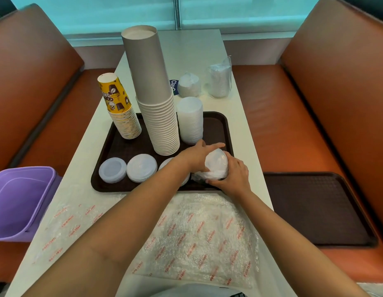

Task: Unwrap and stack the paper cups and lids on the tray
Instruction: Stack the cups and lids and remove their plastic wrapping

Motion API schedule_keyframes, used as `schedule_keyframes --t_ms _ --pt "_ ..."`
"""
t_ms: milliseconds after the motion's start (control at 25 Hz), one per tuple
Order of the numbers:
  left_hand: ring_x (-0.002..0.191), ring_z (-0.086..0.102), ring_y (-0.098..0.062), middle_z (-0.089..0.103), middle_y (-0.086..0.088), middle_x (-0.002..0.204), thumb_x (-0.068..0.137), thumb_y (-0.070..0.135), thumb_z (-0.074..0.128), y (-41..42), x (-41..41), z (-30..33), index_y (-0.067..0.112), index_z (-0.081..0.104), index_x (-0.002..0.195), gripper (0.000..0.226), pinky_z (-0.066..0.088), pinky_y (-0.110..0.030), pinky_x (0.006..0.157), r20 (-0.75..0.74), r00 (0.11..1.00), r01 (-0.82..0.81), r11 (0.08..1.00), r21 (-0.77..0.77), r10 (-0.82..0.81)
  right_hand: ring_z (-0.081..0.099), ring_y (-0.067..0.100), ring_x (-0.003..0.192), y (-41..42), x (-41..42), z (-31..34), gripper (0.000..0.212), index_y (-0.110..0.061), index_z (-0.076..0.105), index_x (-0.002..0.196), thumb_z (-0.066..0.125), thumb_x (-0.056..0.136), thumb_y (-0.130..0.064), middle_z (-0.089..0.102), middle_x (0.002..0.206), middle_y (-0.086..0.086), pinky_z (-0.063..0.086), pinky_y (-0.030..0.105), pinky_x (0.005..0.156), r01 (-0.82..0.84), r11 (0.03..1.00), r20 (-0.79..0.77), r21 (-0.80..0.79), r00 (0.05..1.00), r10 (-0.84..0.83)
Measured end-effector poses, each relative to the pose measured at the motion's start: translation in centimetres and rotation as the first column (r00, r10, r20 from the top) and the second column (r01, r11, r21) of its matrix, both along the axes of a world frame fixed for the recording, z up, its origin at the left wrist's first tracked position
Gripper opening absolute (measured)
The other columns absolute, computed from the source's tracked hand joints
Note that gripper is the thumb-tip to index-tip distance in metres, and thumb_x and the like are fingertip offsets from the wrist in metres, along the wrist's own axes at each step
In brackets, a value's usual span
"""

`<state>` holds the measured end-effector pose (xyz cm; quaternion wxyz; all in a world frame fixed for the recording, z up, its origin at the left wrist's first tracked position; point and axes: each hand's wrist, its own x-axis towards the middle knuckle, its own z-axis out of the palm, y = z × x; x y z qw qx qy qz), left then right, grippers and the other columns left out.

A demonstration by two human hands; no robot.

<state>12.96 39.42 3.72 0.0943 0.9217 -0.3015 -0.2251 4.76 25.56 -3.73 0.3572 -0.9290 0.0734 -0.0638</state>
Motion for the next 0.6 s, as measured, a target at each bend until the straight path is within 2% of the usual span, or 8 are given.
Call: schedule_keyframes --t_ms 80,160,280,360,440,520,600 --pt "0.118 0.046 -0.031 0.023 -0.01 0.142 0.08 0.024 0.071 -0.9 -0.1 0.7 0.041 0.021 0.146 0.084 0.045 -0.036 0.092 0.143 0.985 0.081 0.988 0.131 -0.1 0.04 0.024 0.126 0.0 0.1 0.0 0.104 -0.017 0.035 0.143 0.084 0.057 -0.052 0.049 0.136 0.004 0.028 0.04 0.108 0.003 1.0 -0.005 -0.012 1.0 -0.003" --pt "0.122 0.041 -0.032 0.021 -0.009 0.144 0.076 0.026 0.074 -1.7 -0.2 1.1 0.032 0.028 0.144 0.082 0.046 -0.039 0.094 0.235 0.956 0.121 0.966 0.228 -0.175 0.04 0.024 0.127 0.0 0.1 0.0 0.107 -0.018 0.034 0.144 0.084 0.057 -0.053 0.049 0.137 0.004 0.028 0.041 0.108 0.003 1.0 -0.005 -0.015 1.0 -0.003" --pt "0.12 0.041 -0.027 0.028 -0.006 0.141 0.072 0.026 0.078 -2.3 -0.3 1.6 0.019 0.034 0.137 0.079 0.045 -0.035 0.088 0.293 0.923 0.173 0.949 0.262 -0.249 0.039 0.024 0.128 0.0 -0.1 0.3 0.106 -0.021 0.033 0.144 0.083 0.056 -0.055 0.047 0.139 0.003 0.028 0.041 0.108 -0.006 1.0 -0.005 -0.002 1.0 0.006" --pt "0.112 0.044 -0.022 0.038 -0.003 0.133 0.071 0.023 0.079 -2.2 -0.4 2.0 0.017 0.037 0.13 0.073 0.043 -0.031 0.08 0.311 0.915 0.202 0.958 0.202 -0.259 0.04 0.023 0.127 0.1 -0.2 0.3 0.106 -0.021 0.034 0.142 0.076 0.054 -0.063 0.047 0.139 0.001 0.029 0.04 0.107 -0.005 1.0 -0.011 -0.001 1.0 0.005" --pt "0.098 0.047 -0.017 0.05 -0.002 0.123 0.073 0.016 0.076 -1.8 -0.7 2.3 0.017 0.038 0.124 0.064 0.039 -0.029 0.072 0.264 0.942 0.186 0.977 0.106 -0.208 0.041 0.022 0.127 0.2 -0.2 0.3 0.104 -0.022 0.036 0.141 0.068 0.053 -0.065 0.048 0.138 0.001 0.029 0.039 0.107 0.002 1.0 -0.012 0.001 1.0 -0.002" --pt "0.1 0.051 -0.018 0.055 -0.002 0.123 0.078 0.013 0.072 -1.1 -0.8 2.6 0.019 0.041 0.125 0.057 0.04 -0.03 0.077 0.216 0.962 0.167 0.986 0.022 -0.168 0.041 0.022 0.125 0.2 -0.2 0.1 0.103 -0.022 0.036 0.14 0.067 0.053 -0.066 0.049 0.136 0.0 0.03 0.039 0.106 0.002 1.0 -0.006 -0.001 1.0 -0.002" --pt "0.11 0.052 -0.019 0.056 0.0 0.125 0.082 0.013 0.068 0.0 -1.0 3.1 0.02 0.049 0.125 0.047 0.042 -0.033 0.091 0.129 0.99 0.083 0.985 -0.151 -0.063 0.043 0.022 0.122 0.2 -0.3 0.1 0.103 -0.021 0.038 0.14 0.065 0.052 -0.067 0.051 0.134 0.001 0.031 0.039 0.103 -0.001 1.0 0.02 0.001 1.0 0.001"
